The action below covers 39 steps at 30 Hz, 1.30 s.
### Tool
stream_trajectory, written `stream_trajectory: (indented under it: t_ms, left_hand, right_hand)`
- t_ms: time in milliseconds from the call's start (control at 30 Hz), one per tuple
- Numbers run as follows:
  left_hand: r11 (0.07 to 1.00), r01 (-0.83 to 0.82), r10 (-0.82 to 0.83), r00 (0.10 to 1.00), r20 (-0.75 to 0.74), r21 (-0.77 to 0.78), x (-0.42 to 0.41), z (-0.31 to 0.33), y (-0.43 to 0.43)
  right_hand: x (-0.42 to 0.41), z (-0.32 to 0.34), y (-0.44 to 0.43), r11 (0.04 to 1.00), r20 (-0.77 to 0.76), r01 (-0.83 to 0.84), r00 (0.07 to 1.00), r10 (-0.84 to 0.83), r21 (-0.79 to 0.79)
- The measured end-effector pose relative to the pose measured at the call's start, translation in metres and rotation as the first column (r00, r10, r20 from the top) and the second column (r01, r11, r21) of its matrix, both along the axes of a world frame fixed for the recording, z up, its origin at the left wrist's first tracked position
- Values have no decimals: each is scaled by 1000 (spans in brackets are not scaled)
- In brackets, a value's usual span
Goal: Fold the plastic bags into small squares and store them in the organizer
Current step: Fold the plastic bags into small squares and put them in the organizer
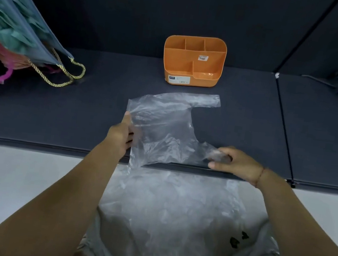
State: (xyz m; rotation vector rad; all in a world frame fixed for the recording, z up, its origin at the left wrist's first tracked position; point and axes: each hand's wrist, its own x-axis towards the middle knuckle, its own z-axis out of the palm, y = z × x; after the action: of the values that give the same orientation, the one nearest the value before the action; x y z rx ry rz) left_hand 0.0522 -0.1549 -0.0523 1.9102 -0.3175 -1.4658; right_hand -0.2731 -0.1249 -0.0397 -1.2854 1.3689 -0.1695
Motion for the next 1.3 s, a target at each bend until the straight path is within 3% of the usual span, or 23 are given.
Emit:
stream_trajectory:
  t_ms: [100,300,500,700,833,1000,1100,1167,1233,1267,1300]
  left_hand:
    - [995,76,-75,997,-18,68,1,-3,32]
    - [996,10,-10,1000,0,87,-23,-11,76]
    - [992,-108,108,994,15,57,-20,-15,83]
    - [985,-155,147,983,114,72,-10,-13,80]
    - [995,-96,88,967,237,22,-16,-11,83]
    - [990,-100,122,957,264,-97,-26,-3,84]
    - [991,-67,97,955,280,-114,-26,-5,82]
    - [993,66,-10,864,504,-93,-32,-5,81]
    - [968,238,-96,633,768,-75,-47,0,80]
    - [924,368,-126,551,825,-105,-57,7,78]
    - [838,524,-184,538,823,-155,-69,13,74]
  right_hand:
    - [1,-4,7,994,19,107,994,-106,-39]
    - [-7,-6,18,972,91,234,969,-231,-29]
    - [-25,8,17,978,148,207,968,-202,-24]
    - [-38,16,9,988,154,105,981,-121,110]
    - [-39,16,5,961,201,234,944,-261,148]
    - [-40,4,3,882,125,471,876,-465,-18]
    - [-36,2,5,864,128,503,859,-495,-35]
    - [-28,3,10,852,191,523,834,-518,27]
    - [-19,5,14,830,262,550,791,-553,92]
    - [-13,6,15,821,301,556,767,-566,126]
    - [-7,7,16,814,342,557,742,-577,164]
